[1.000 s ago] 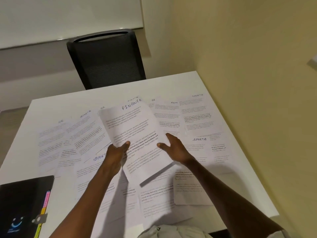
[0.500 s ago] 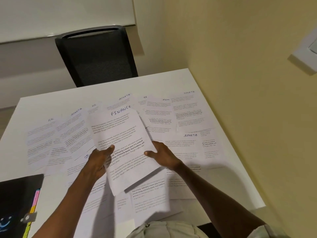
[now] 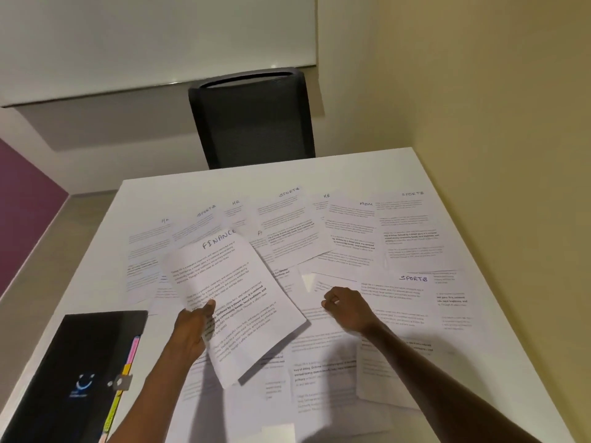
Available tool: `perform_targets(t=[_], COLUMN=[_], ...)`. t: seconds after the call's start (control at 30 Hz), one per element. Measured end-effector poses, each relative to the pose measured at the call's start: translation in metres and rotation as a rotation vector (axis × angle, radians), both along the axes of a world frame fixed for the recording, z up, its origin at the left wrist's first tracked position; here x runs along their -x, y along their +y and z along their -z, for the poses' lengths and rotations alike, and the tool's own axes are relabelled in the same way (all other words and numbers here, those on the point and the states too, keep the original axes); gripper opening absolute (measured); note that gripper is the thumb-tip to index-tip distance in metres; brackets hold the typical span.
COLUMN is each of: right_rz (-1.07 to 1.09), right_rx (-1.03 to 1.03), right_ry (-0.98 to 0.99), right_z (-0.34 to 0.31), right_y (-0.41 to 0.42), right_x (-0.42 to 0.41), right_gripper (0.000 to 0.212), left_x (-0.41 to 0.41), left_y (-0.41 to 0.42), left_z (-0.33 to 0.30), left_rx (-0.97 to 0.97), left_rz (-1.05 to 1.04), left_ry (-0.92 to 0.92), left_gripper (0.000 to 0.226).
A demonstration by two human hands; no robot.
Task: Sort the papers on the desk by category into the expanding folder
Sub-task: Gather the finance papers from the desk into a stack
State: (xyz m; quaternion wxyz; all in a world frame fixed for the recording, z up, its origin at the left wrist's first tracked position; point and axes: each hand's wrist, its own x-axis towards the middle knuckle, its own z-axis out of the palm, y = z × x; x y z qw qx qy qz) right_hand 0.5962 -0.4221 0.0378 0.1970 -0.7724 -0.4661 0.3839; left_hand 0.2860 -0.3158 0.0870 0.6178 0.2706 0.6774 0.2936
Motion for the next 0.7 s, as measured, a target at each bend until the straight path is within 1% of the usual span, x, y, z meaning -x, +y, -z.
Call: perform_targets(t=[0.17,0.3,0.43,0.5,0.6,0.7], right_rz=[0.020,-0.044,-0.088,-0.121,-0.225,-0.318], right_rx=[0.020,0.042,0.061,0.062,0.084,0.023], right_ry=[-0.065,-0.107,-0.123,-0.142,-0.223,-0.369], right_z=[0.007,0.014,0.023,0.027,0.030,0.032], right_y=[0.023,0.035,0.043,0.047,0.052,0.052], right_x=[0.025,0.054,0.086,0.098,0.114,0.129], right_gripper=[0.022,0.032,0.037,0.039,0.048,0.053], left_x=[0.049,0.091,0.119,0.132,0.150,0.163], left_y=[0.013,0.025,0.031,0.034,0.039,0.046], left_z=[0.004,0.010,0.008,0.008,0.008,0.007], left_rx=[0.008,0.033,0.045,0.040,0.032,0.000], left_rz=[-0.051,-0.107,-0.147,-0.147,-0.155,-0.178], left_ry=[0.033,0.068,0.099,0.114,0.118,0.140], left_gripper=[0.023,0.029,0.024,0.025,0.028,0.033])
